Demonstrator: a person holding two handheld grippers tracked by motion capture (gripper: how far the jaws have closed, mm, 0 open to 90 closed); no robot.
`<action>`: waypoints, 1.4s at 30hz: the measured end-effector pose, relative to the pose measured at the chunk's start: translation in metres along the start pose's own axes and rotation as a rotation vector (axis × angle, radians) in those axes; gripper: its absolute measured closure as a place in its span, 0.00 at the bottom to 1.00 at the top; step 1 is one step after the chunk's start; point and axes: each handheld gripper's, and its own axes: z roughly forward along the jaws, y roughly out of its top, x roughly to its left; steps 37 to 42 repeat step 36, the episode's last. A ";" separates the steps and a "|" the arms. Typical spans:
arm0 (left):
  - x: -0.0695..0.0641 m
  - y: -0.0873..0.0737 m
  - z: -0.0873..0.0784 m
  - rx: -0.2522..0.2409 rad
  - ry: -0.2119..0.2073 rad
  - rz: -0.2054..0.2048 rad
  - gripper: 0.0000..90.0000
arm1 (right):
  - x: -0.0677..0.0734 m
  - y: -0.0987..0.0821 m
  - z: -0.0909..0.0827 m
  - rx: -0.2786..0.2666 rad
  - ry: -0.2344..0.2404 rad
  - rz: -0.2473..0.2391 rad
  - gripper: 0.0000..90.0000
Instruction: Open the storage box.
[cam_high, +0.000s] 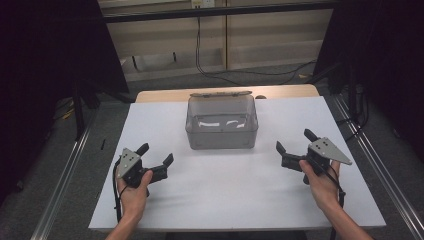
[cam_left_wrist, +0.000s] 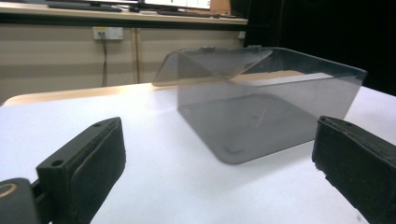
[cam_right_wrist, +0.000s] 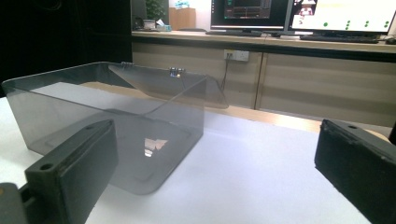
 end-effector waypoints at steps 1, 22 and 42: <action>0.001 -0.001 -0.002 -0.003 0.009 -0.008 0.03 | 0.000 -0.001 -0.002 -0.002 -0.003 0.002 0.00; -0.003 -0.017 -0.045 0.015 0.087 -0.055 0.03 | -0.002 -0.025 -0.055 0.057 -0.083 0.033 0.00; 0.000 -0.022 -0.051 0.013 0.104 -0.087 0.03 | -0.009 -0.032 -0.063 0.032 -0.109 0.058 0.00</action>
